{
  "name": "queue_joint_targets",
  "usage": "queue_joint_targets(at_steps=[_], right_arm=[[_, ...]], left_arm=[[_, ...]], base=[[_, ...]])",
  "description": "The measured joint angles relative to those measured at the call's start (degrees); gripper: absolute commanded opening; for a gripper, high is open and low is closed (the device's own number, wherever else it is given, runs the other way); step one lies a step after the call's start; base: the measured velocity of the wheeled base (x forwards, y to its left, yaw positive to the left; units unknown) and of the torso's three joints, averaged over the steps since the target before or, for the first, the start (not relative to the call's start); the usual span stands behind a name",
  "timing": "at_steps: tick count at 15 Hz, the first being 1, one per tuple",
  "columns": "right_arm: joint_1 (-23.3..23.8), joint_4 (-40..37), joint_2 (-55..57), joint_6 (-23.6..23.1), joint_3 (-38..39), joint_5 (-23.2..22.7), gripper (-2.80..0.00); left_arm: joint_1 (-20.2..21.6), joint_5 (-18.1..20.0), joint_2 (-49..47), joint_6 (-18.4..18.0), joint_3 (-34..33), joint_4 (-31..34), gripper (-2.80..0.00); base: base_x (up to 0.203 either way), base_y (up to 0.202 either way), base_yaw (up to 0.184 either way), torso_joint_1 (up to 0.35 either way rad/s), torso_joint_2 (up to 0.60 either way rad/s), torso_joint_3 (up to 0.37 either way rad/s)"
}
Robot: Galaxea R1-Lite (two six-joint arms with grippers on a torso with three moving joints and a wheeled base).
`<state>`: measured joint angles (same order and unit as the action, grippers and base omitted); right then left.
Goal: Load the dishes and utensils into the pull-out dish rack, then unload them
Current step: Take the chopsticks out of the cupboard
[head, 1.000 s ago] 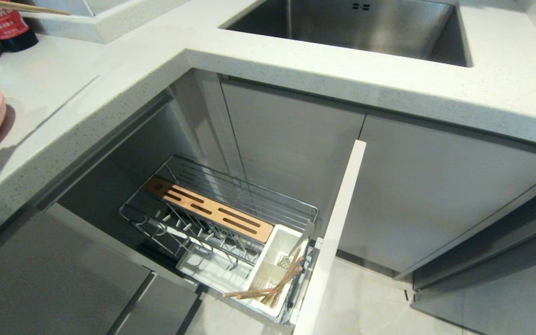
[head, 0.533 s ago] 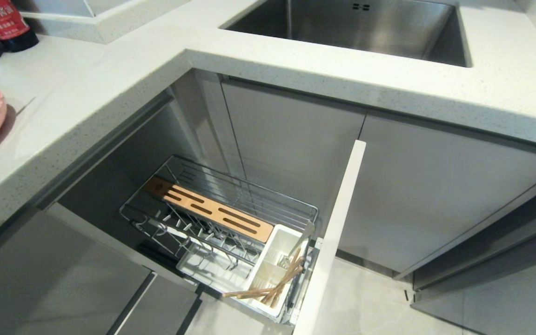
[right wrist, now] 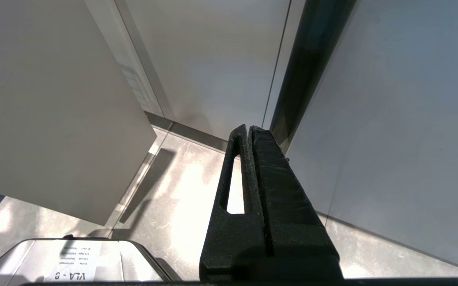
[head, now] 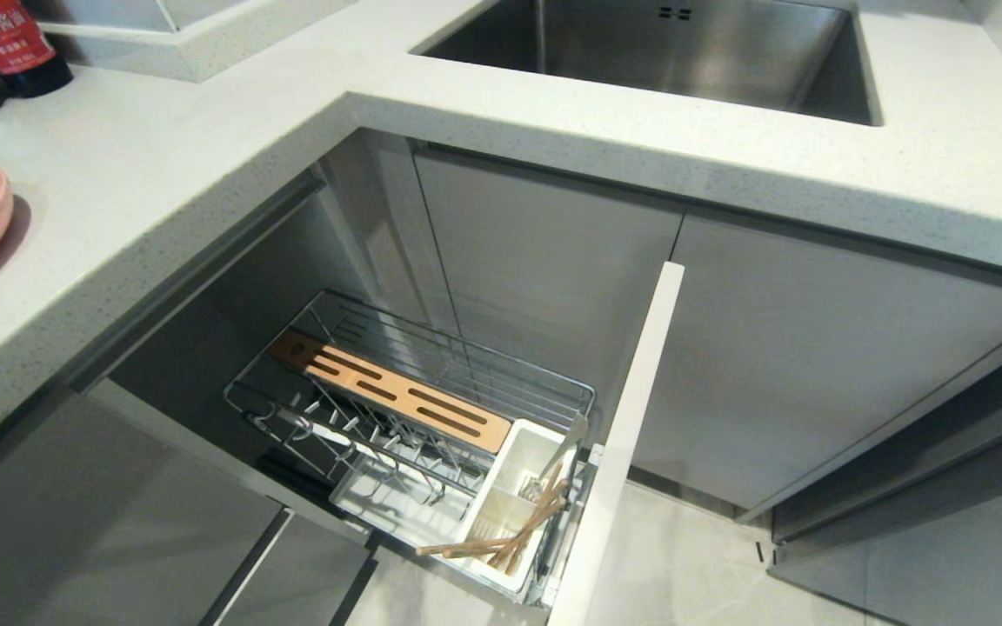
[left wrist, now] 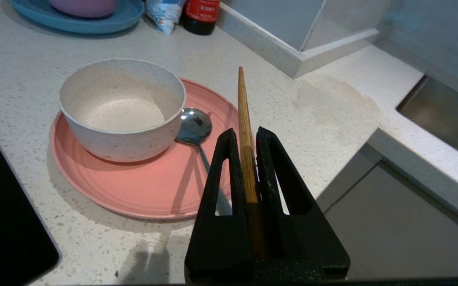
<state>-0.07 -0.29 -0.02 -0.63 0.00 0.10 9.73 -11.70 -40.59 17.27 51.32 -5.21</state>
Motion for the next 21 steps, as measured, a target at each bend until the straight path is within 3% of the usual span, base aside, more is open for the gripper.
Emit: queue_joint_targets(at_steps=[4, 6, 11, 16, 21], right_arm=[[0.00, 0.02, 0.00, 0.00, 0.00, 0.00, -2.80], [0.00, 0.00, 0.00, 0.00, 0.00, 0.00, -2.80], [-0.30, 0.00, 0.00, -0.02, 0.00, -0.01, -2.80], [-0.34, 0.00, 0.00, -0.02, 0.00, 0.00, -2.80], [-0.34, 0.00, 0.00, -0.02, 0.00, 0.00, -2.80]], left_arm=[[3.96, 0.02, -0.06, -2.39, -9.84, -14.08, -2.80], [5.33, 0.13, -0.35, -2.39, -12.05, -17.47, -2.80], [9.26, 0.77, -2.80, 0.16, -13.51, -17.92, -2.80], [10.95, 4.03, -5.98, 2.09, -13.61, -17.44, -2.80], [11.74, 4.53, -6.86, 2.73, -13.87, -17.41, -2.80]], base=[[0.000, 0.000, 0.000, 0.000, 0.00, 0.000], [0.000, 0.000, 0.000, 0.000, 0.00, 0.000], [0.000, 0.000, 0.000, 0.000, 0.00, 0.000], [0.000, 0.000, 0.000, 0.000, 0.00, 0.000], [0.000, 0.000, 0.000, 0.000, 0.00, 0.000]])
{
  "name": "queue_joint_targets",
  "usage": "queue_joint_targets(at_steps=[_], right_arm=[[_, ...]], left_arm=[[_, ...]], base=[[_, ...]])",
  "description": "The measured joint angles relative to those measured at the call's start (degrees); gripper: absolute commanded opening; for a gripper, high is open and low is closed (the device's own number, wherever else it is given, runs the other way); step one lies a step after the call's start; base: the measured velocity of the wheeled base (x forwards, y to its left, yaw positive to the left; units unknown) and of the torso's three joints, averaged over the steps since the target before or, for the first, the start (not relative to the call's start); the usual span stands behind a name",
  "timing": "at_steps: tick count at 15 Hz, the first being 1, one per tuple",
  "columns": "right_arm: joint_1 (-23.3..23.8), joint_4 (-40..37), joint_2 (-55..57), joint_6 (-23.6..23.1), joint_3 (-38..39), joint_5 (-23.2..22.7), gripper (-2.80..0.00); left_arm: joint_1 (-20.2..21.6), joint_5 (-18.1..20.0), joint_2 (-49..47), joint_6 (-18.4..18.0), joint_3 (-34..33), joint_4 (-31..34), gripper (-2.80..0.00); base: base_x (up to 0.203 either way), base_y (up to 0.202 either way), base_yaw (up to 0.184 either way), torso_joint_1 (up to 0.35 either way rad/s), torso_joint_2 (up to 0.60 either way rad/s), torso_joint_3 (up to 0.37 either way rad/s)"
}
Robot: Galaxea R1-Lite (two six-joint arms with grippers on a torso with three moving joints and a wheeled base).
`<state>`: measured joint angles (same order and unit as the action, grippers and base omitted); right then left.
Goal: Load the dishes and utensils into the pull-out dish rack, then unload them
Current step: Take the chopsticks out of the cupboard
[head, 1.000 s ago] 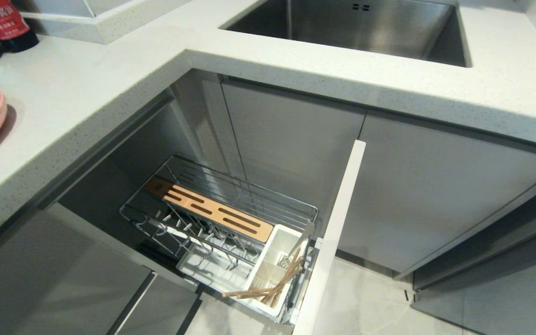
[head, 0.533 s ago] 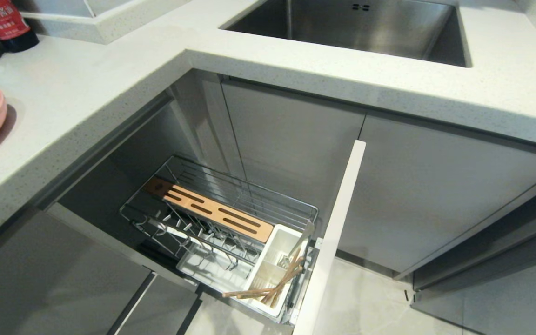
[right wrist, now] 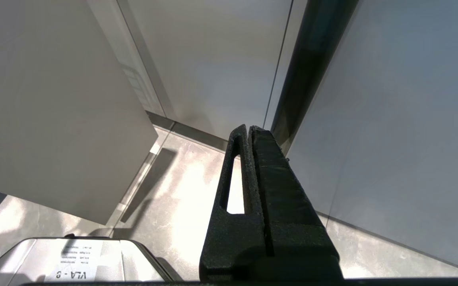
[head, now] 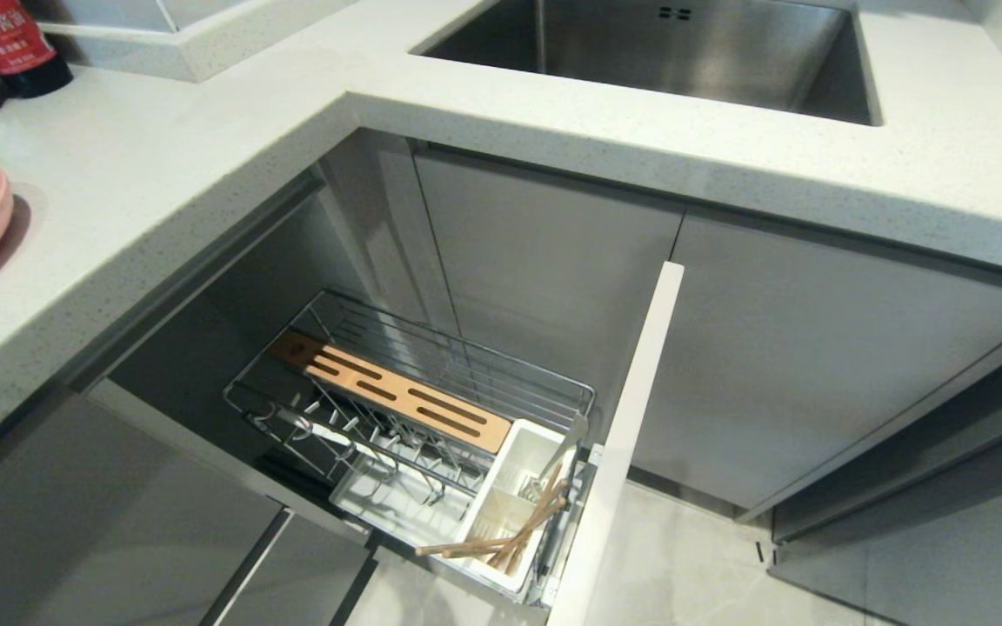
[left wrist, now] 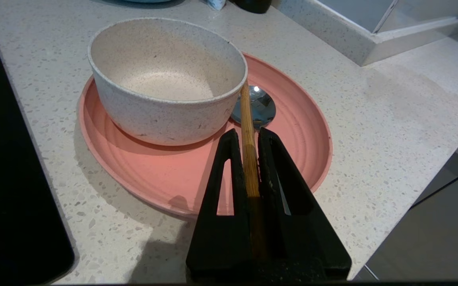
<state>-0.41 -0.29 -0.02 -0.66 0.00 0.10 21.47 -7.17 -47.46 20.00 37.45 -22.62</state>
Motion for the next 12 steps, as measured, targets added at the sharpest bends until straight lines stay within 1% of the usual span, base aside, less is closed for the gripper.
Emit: queue_joint_targets(at_steps=[3, 4, 12], right_arm=[[0.00, 0.00, 0.00, 0.00, 0.00, 0.00, -2.80], [0.00, 0.02, 0.00, 0.02, 0.00, 0.00, -2.80], [0.00, 0.02, 0.00, 0.00, 0.00, 0.00, -2.80]], left_arm=[[0.13, 0.04, -0.06, -0.02, -0.51, 0.04, -2.80], [0.13, 0.03, -0.06, -0.02, -0.61, 0.05, 0.00], [0.22, 0.00, 0.63, -0.17, -0.07, -0.42, 0.00]], base=[[0.000, 0.000, 0.000, 0.000, 0.00, 0.000], [0.000, 0.000, 0.000, 0.000, 0.00, 0.000], [0.000, 0.000, 0.000, 0.000, 0.00, 0.000]])
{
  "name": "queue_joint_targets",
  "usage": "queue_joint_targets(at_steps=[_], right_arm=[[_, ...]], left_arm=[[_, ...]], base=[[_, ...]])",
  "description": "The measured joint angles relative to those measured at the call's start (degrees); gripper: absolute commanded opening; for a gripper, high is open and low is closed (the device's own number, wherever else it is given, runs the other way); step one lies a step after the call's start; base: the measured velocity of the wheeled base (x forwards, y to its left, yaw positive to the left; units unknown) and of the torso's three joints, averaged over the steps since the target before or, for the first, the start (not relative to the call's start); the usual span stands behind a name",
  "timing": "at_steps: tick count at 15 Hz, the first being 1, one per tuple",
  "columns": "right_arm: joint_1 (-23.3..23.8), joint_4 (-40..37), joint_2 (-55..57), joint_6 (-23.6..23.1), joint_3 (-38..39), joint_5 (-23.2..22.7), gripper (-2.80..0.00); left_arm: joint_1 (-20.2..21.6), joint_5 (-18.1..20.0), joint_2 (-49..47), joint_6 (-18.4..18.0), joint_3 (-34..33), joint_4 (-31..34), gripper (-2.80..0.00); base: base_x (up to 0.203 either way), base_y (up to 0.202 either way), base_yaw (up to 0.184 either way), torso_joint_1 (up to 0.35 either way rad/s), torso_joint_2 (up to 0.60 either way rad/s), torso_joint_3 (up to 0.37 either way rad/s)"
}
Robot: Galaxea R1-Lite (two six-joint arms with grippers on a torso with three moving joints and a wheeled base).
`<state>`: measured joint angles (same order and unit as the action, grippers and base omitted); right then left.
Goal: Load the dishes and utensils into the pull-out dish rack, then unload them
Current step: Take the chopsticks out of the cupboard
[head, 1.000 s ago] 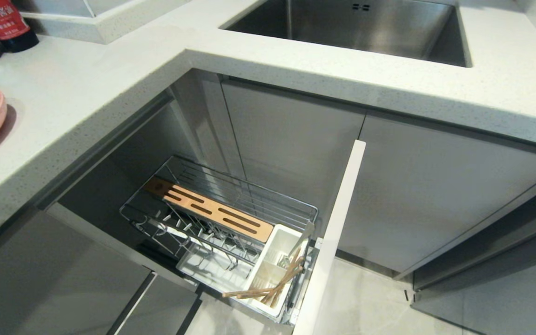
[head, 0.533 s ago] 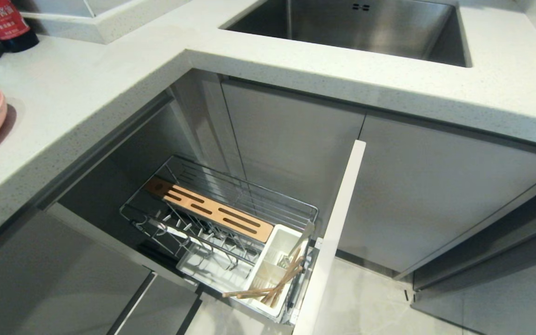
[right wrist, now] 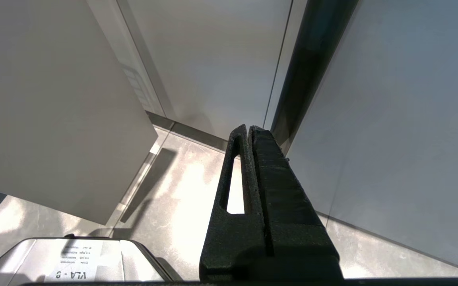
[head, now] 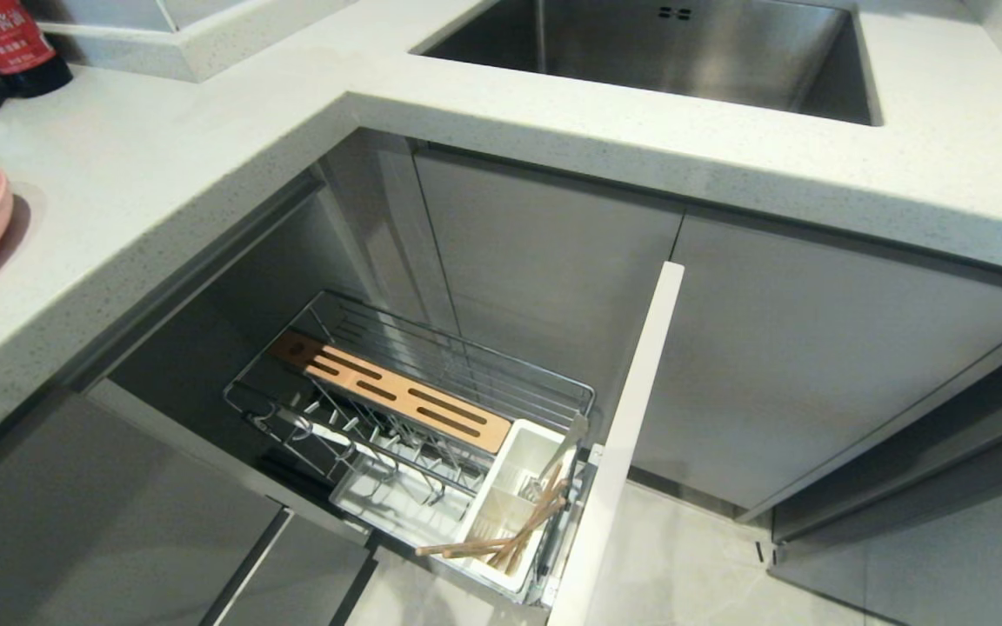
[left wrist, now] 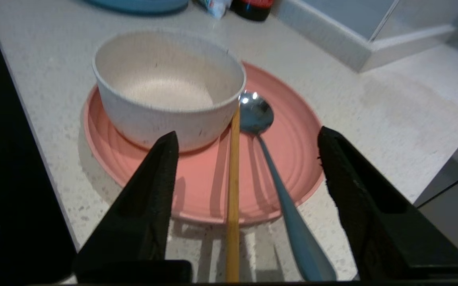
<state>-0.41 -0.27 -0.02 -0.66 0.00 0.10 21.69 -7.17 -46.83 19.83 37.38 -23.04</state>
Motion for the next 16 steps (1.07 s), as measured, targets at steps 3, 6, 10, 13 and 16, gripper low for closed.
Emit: queue_joint_targets(at_steps=[3, 6, 10, 13, 16], right_arm=[[0.00, 0.00, 0.00, 0.00, 0.00, 0.00, -2.80], [0.00, -0.02, 0.00, 0.01, 0.00, 0.00, -2.80], [0.00, 0.00, 0.00, 0.00, 0.00, 0.00, -2.80], [0.00, 0.00, 0.00, 0.00, 0.00, 0.00, -2.80], [0.00, -0.01, 0.00, 0.00, 0.00, 0.00, -2.80]], left_arm=[[-0.02, -0.05, 1.15, -0.64, 4.87, 0.70, -2.80], [-0.53, 0.21, 1.69, -0.96, 15.12, 5.24, -2.80], [-4.95, 0.24, -1.87, -0.63, 37.64, 17.56, -2.80], [-15.42, -1.66, -8.44, 2.28, 48.96, 30.39, -2.80], [-28.28, -6.07, -15.48, 4.24, 51.43, 39.19, -2.80]], base=[[0.000, 0.000, 0.000, 0.000, 0.00, 0.000], [0.000, 0.000, 0.000, 0.000, 0.00, 0.000], [0.000, 0.000, 0.000, 0.000, 0.00, 0.000], [0.000, 0.000, 0.000, 0.000, 0.00, 0.000], [0.000, 0.000, 0.000, 0.000, 0.00, 0.000]])
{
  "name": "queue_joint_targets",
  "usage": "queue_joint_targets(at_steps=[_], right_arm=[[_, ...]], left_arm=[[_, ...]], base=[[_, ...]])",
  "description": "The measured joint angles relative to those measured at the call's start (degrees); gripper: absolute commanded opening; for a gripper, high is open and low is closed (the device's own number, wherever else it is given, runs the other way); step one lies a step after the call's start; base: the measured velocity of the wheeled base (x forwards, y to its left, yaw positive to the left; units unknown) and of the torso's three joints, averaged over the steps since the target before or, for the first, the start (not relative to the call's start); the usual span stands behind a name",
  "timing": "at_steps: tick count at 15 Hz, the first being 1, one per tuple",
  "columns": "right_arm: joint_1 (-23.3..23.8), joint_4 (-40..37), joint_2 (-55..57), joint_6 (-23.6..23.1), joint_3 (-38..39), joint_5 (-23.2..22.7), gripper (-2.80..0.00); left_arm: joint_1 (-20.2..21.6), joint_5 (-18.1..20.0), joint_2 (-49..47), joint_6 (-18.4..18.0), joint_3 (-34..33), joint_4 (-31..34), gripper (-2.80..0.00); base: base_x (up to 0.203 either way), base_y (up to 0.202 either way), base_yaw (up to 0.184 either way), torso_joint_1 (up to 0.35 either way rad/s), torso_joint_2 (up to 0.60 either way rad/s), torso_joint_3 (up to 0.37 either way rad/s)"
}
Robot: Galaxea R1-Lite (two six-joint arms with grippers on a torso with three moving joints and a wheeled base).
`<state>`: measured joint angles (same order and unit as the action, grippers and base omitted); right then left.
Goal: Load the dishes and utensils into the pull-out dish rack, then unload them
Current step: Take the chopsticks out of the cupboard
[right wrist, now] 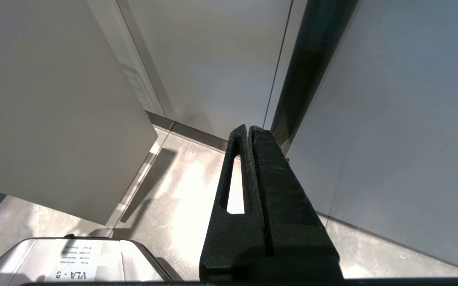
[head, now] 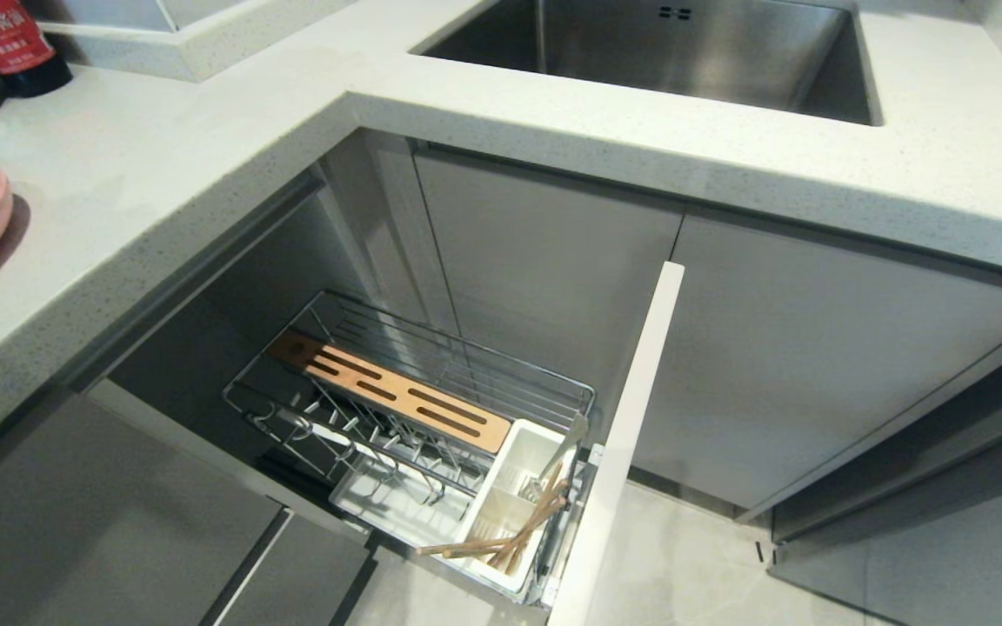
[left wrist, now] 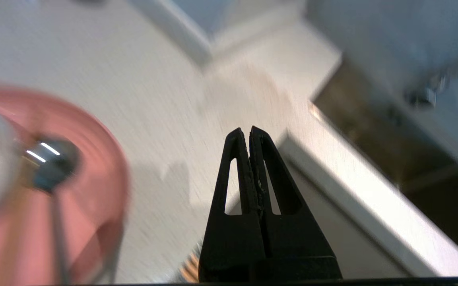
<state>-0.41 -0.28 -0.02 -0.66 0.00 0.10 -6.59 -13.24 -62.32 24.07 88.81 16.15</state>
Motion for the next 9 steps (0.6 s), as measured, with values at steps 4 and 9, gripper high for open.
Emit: queue_joint_targets(at_steps=[4, 9], right_arm=[[0.00, 0.01, 0.00, 0.03, 0.00, -0.01, -2.80], [0.00, 0.01, 0.00, 0.02, 0.00, 0.00, -2.80]], left_arm=[[-18.32, -4.50, -7.58, 3.12, -0.22, 7.35, -2.80], [-29.87, -5.13, -13.13, 3.76, -4.96, 12.87, -2.80]], base=[[0.000, 0.000, 0.000, 0.000, 0.00, 0.000], [0.000, 0.000, 0.000, 0.000, 0.00, 0.000]])
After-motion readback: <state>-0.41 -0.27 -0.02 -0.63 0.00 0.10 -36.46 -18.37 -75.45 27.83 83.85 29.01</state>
